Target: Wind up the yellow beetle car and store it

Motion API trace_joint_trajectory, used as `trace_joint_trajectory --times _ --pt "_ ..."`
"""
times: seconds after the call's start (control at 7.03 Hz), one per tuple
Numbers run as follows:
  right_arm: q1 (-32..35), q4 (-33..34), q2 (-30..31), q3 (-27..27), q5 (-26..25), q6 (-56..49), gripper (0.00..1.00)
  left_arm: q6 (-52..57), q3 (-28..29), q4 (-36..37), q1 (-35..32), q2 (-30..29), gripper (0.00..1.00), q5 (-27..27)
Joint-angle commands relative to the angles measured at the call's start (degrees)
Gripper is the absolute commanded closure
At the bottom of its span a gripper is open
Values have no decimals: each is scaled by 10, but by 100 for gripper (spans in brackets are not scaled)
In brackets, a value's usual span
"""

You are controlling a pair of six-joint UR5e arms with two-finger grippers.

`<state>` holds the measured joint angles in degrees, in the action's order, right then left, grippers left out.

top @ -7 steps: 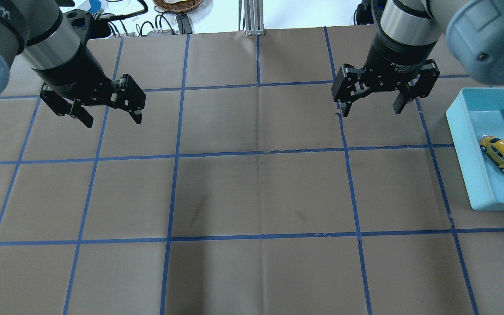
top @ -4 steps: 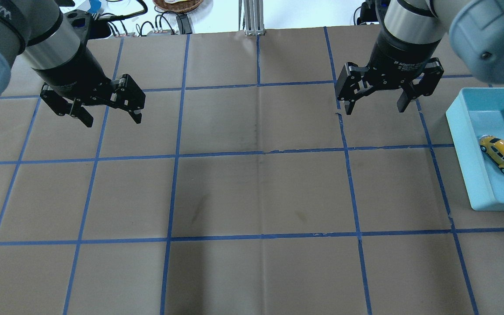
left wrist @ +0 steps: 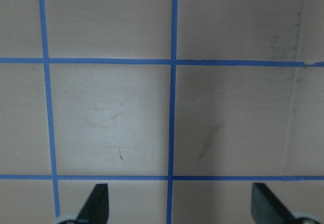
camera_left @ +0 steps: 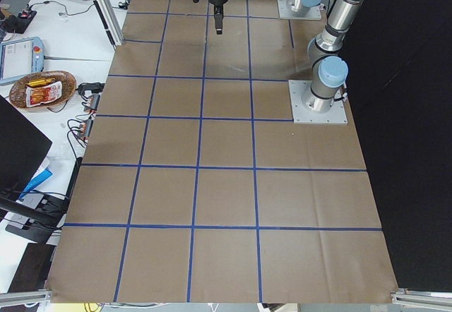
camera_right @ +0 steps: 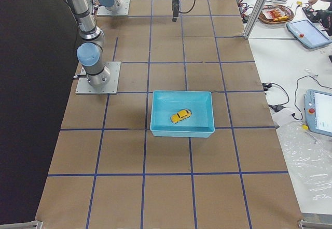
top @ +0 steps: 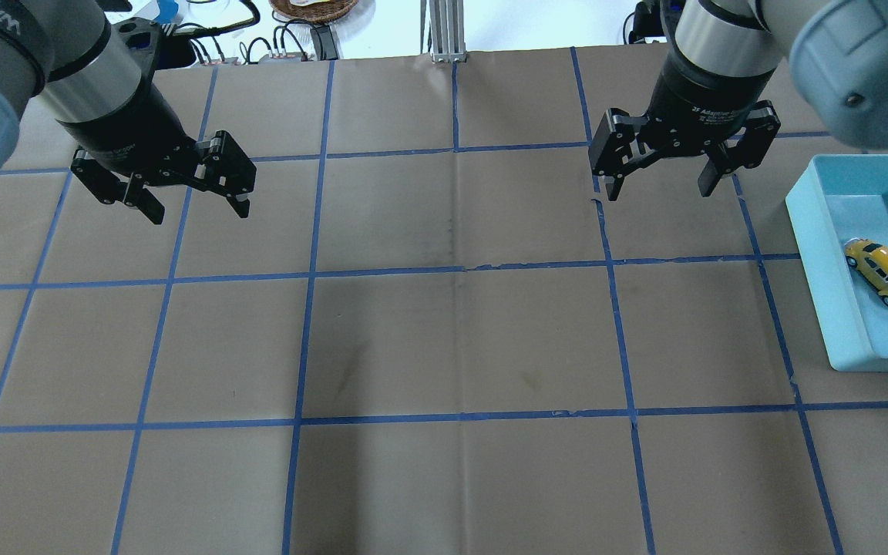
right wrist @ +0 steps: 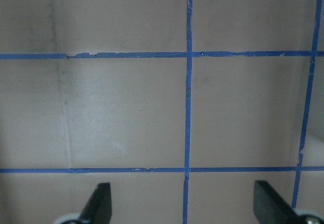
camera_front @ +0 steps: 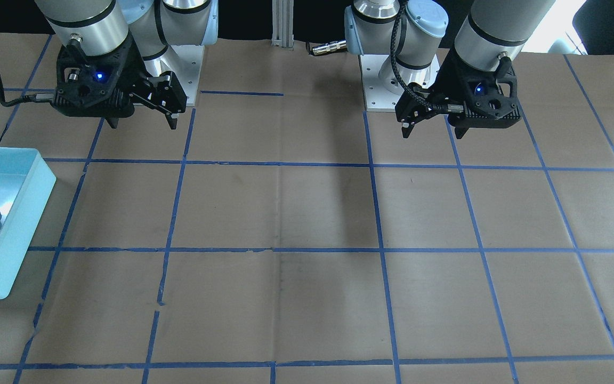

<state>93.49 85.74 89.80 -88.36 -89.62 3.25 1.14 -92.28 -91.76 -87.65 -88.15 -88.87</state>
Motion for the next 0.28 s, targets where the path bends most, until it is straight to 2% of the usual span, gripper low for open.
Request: trace_joint_trajectory --times 0.0,0.14 --pt "0 0 0 0 0 -1 1 0 0 1 -1 0 0 0" --pt "-1 0 0 0 -1 -3 1 0 0 1 0 0 0 0"
